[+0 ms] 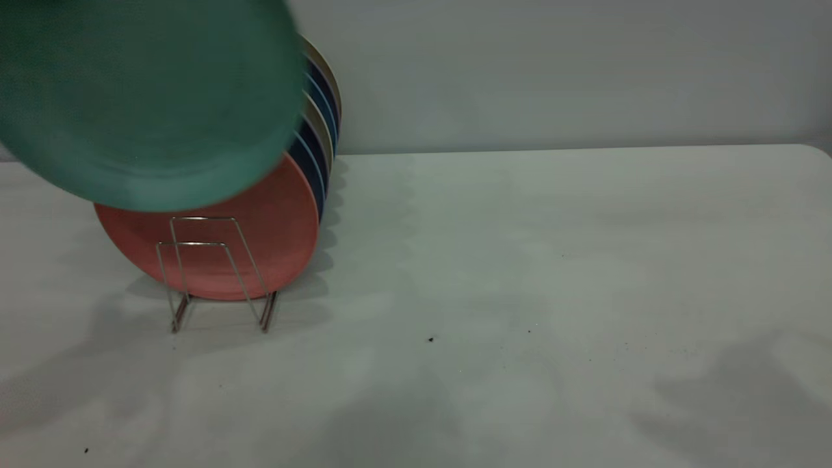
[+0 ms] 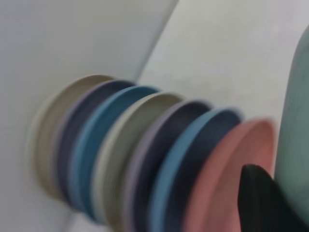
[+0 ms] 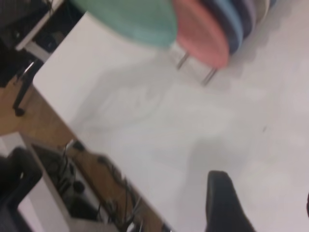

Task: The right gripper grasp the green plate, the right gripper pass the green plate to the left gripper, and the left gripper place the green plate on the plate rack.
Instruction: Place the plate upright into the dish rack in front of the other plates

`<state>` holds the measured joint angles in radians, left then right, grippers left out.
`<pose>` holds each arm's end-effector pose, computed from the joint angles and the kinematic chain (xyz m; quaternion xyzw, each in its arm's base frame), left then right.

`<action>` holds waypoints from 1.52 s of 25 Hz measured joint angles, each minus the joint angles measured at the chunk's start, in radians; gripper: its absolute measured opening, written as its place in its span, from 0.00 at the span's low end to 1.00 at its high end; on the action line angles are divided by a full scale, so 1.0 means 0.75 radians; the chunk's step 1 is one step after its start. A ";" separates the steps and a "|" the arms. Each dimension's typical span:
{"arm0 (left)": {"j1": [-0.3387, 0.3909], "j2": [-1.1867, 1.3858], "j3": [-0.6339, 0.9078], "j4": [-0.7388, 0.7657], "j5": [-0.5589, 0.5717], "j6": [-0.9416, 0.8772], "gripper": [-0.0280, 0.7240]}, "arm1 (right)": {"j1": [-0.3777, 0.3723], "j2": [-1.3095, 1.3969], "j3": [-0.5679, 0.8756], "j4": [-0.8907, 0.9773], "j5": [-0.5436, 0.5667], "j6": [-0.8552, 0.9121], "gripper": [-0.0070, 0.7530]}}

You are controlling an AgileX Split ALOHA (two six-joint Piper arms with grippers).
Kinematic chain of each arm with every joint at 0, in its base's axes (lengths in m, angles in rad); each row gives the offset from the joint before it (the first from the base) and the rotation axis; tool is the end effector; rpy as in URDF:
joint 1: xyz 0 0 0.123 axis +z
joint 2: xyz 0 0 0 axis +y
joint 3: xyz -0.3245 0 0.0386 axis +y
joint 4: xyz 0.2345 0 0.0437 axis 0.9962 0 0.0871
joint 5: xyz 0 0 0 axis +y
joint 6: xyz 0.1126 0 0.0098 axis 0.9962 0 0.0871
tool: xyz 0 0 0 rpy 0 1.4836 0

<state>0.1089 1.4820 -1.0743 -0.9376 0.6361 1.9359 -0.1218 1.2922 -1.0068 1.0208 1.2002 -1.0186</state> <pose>0.3200 -0.0195 0.3304 0.5111 0.7296 0.0395 0.4527 0.2238 0.0631 0.3595 -0.2534 0.8428 0.3542 0.3163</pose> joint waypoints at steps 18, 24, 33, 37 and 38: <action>-0.032 0.079 -0.054 0.266 -0.086 0.221 0.16 | -0.001 -0.885 0.529 -0.523 -0.050 0.547 0.57; -0.116 0.095 -0.071 0.391 -0.090 0.221 0.16 | -0.001 -1.095 0.544 -0.649 -0.050 0.651 0.57; -0.218 0.154 -0.071 0.458 -0.178 0.221 0.16 | -0.001 -1.161 0.547 -0.756 -0.047 0.734 0.57; -0.232 0.159 -0.071 0.483 -0.188 0.221 0.16 | -0.001 -1.161 0.547 -0.761 -0.047 0.742 0.57; -0.232 0.158 -0.071 0.483 -0.188 0.221 0.16 | -0.001 -1.161 0.547 -0.761 -0.047 0.742 0.57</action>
<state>-0.0649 1.6008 -1.1273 -0.5750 0.4948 2.1017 -0.1227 0.4215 -0.5965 0.4498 1.1648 -0.4624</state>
